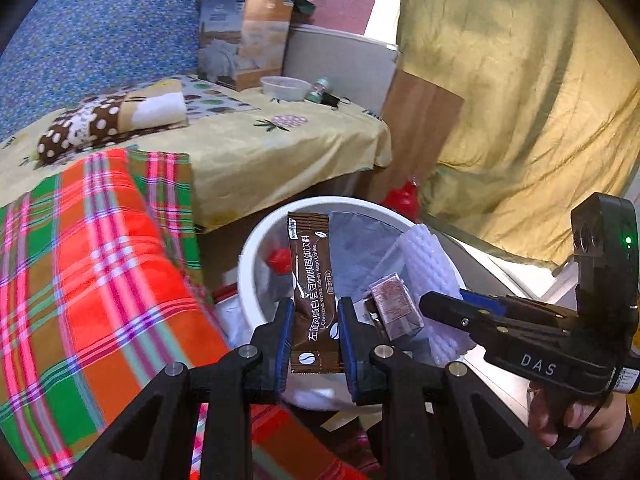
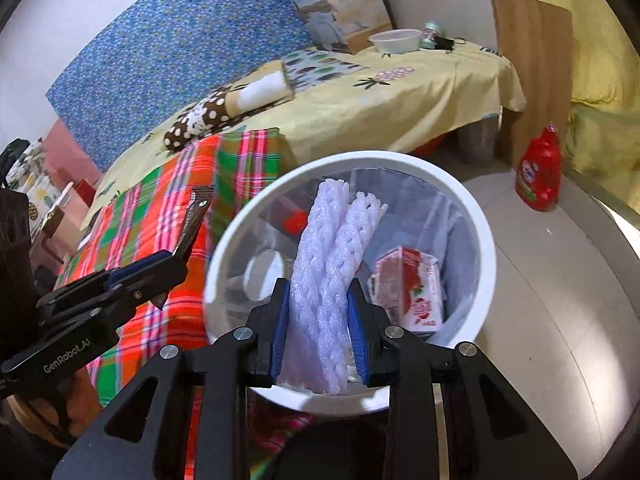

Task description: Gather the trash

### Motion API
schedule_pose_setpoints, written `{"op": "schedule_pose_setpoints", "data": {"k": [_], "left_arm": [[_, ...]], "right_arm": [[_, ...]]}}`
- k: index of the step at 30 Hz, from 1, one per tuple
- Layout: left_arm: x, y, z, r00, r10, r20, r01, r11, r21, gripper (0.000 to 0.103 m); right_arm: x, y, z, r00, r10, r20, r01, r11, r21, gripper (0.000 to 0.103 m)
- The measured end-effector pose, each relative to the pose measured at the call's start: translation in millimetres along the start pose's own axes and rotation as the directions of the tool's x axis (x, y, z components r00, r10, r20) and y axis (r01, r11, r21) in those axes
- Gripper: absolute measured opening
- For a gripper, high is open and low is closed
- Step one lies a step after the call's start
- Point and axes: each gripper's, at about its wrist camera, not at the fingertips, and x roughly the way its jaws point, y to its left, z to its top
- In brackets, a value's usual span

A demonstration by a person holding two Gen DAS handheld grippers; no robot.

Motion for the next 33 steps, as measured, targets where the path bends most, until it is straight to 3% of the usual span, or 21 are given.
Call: {"op": "schedule_pose_setpoints", "data": {"k": [4,9,13,22,33], "left_arm": [[12.5,-7.9,4.5,1.000,-0.023,-0.012,0.023,1.000,0.016,0.023],[23.5,-15.8,7.0,0.999,-0.040,-0.015,0.040,0.999,0.035,0.023],[24.0,-17.6,7.1,0.998,-0.055,-0.005,0.055,0.998,0.041,0.031],[5.3,-6.1,3.8,0.999,-0.031,0.025,0.031,1.000,0.002,0.032],[-41.0,2.1,-20.2,0.998,0.026,0.058,-0.024,0.999,-0.031,0.032]], "right_arm": [[2.7,-6.1,0.1,1.000,-0.023,-0.008,0.023,1.000,0.001,0.035],[3.0,-13.3,-1.0,0.999,-0.036,-0.005,0.036,0.999,0.017,0.049],[2.5,-16.9,0.0,1.000,-0.025,0.002,0.025,1.000,0.018,0.049],[-5.9,-11.5,-1.4,1.000,-0.009,0.024,0.008,1.000,0.023,0.049],[-24.0,22.9,-12.8,0.998,0.017,0.066,-0.014,0.999,-0.036,0.049]]}}
